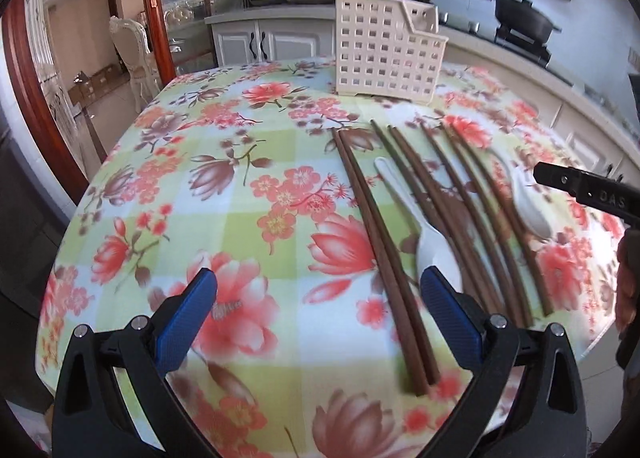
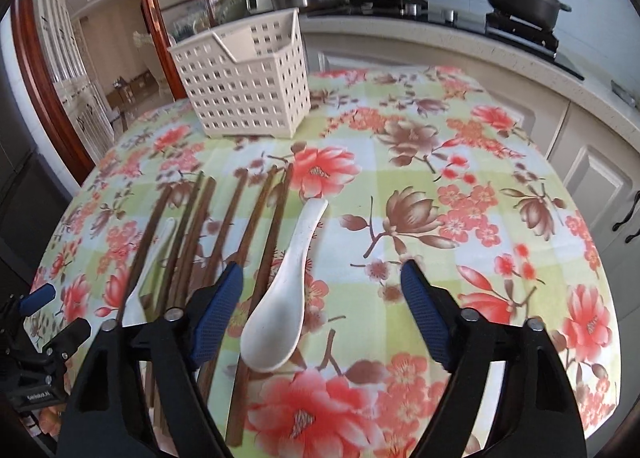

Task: Organize utensils
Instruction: 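Lower the right tool over the white spoon and close on its handle, then lift the white spoon with the right tool toward the white caddy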

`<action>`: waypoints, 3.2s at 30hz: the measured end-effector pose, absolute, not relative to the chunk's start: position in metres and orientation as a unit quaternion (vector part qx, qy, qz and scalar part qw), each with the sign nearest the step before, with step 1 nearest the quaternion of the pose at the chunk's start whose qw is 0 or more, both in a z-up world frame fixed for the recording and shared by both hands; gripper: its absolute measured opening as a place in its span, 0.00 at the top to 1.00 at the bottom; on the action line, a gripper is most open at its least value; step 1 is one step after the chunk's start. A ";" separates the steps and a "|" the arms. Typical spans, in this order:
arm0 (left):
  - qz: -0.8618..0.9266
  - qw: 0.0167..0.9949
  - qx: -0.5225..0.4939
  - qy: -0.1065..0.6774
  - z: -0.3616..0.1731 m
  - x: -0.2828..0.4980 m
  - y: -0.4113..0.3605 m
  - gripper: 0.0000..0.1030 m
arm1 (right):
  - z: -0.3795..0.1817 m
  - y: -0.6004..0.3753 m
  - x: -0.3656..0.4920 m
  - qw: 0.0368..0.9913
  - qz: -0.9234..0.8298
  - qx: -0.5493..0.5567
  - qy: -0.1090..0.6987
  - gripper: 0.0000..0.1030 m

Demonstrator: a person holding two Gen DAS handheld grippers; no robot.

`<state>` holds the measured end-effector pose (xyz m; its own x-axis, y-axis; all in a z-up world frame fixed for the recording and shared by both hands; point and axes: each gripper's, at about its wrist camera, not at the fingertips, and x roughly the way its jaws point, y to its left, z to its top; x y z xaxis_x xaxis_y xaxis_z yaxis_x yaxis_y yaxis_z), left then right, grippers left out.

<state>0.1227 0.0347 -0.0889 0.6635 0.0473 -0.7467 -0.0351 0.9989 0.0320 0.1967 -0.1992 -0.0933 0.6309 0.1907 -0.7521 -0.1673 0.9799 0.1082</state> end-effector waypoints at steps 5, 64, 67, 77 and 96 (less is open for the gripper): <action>0.020 0.899 0.008 0.437 -0.086 0.148 0.031 0.04 | -0.105 -0.186 0.225 0.888 0.094 0.007 0.449 0.51; -0.095 0.844 -0.032 0.527 -0.106 0.224 -0.019 0.78 | -0.116 -0.181 0.256 0.850 0.182 -0.013 0.494 0.79; -0.098 0.843 -0.036 0.528 -0.106 0.223 -0.018 0.79 | -0.115 -0.180 0.256 0.848 0.188 -0.010 0.495 0.73; -0.105 0.843 -0.038 0.526 -0.106 0.225 -0.019 0.81 | -0.115 -0.166 0.261 0.849 0.185 -0.043 0.493 0.76; -0.123 0.860 -0.062 0.491 -0.082 0.211 -0.012 0.96 | -0.095 -0.168 0.246 0.871 0.179 -0.046 0.454 0.83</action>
